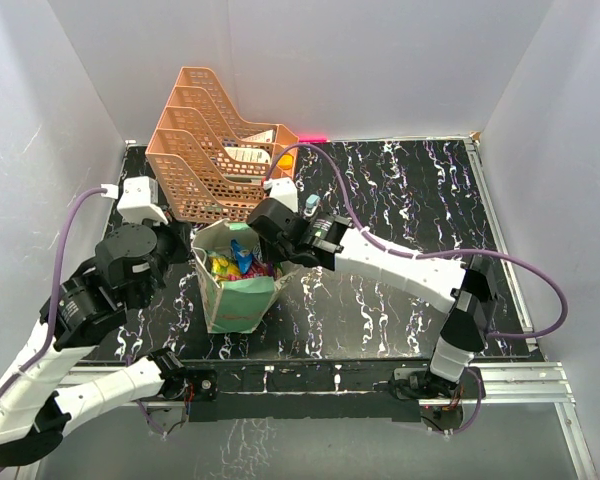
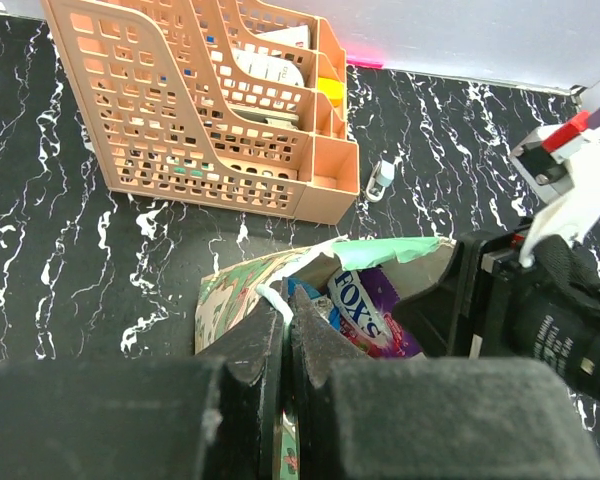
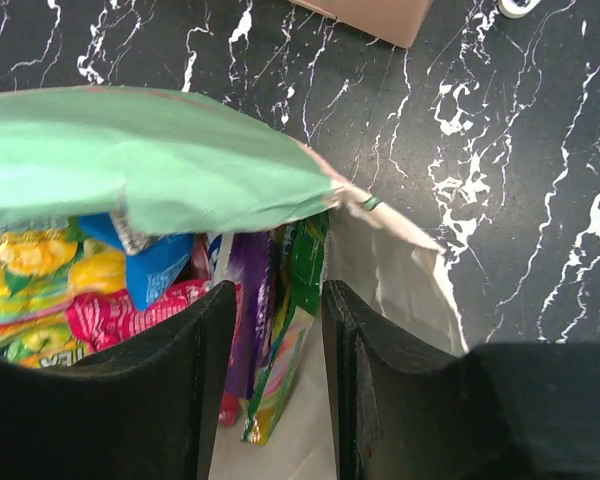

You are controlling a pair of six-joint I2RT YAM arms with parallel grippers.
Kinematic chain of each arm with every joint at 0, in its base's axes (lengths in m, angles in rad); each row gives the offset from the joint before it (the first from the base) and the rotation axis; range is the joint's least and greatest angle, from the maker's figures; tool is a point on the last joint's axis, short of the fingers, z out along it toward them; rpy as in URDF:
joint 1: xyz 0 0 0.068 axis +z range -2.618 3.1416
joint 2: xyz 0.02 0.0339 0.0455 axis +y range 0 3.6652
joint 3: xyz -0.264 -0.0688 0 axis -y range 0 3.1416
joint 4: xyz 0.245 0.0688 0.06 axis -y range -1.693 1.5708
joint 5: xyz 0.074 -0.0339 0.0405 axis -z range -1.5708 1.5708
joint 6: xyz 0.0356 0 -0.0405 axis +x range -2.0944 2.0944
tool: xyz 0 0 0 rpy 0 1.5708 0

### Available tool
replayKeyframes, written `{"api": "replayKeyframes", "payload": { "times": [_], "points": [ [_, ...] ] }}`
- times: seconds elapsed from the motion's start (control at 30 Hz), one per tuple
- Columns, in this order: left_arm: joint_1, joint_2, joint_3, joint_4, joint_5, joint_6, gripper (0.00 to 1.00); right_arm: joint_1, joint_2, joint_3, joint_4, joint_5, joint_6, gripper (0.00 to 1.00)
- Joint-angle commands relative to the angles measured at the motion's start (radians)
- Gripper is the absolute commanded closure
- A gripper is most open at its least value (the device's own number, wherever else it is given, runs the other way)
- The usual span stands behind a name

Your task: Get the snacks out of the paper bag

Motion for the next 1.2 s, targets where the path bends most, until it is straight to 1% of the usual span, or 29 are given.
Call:
{"api": "replayKeyframes", "payload": {
  "times": [0.0,0.2,0.27,0.3,0.4,0.5,0.67,0.7,0.8,1.0,1.17],
  "points": [
    [0.000,-0.032,0.008,0.025,-0.014,-0.016,1.00,-0.031,-0.012,-0.040,0.161,-0.051,0.067,0.58],
    [0.000,-0.038,0.002,0.025,0.001,-0.027,1.00,-0.033,0.028,-0.038,0.222,-0.126,0.074,0.58],
    [-0.001,-0.037,0.005,0.022,0.006,-0.032,1.00,-0.033,0.028,-0.035,0.233,-0.149,0.077,0.61],
    [0.000,-0.038,0.005,0.021,0.008,-0.034,1.00,-0.033,0.053,-0.038,0.239,-0.166,0.078,0.61],
    [0.000,-0.047,-0.007,0.024,0.010,-0.040,1.00,-0.034,0.058,-0.053,0.266,-0.207,0.088,0.61],
    [0.000,-0.045,-0.003,0.024,0.015,-0.041,1.00,-0.033,0.047,-0.058,0.292,-0.226,0.085,0.69],
    [0.000,-0.047,-0.014,0.024,0.017,-0.054,1.00,-0.033,-0.007,-0.054,0.323,-0.232,0.048,0.91],
    [0.000,-0.048,-0.014,0.024,0.019,-0.056,1.00,-0.034,-0.022,-0.055,0.328,-0.230,0.045,0.92],
    [0.000,-0.045,-0.017,0.025,0.019,-0.057,1.00,-0.033,-0.078,-0.084,0.379,-0.239,0.026,0.93],
    [0.000,-0.042,-0.027,0.034,0.022,-0.075,1.00,-0.034,-0.223,-0.211,0.568,-0.279,0.034,0.93],
    [0.000,-0.035,-0.030,0.044,0.022,-0.079,1.00,-0.034,-0.277,-0.225,0.604,-0.289,0.044,0.93]
  ]
}}
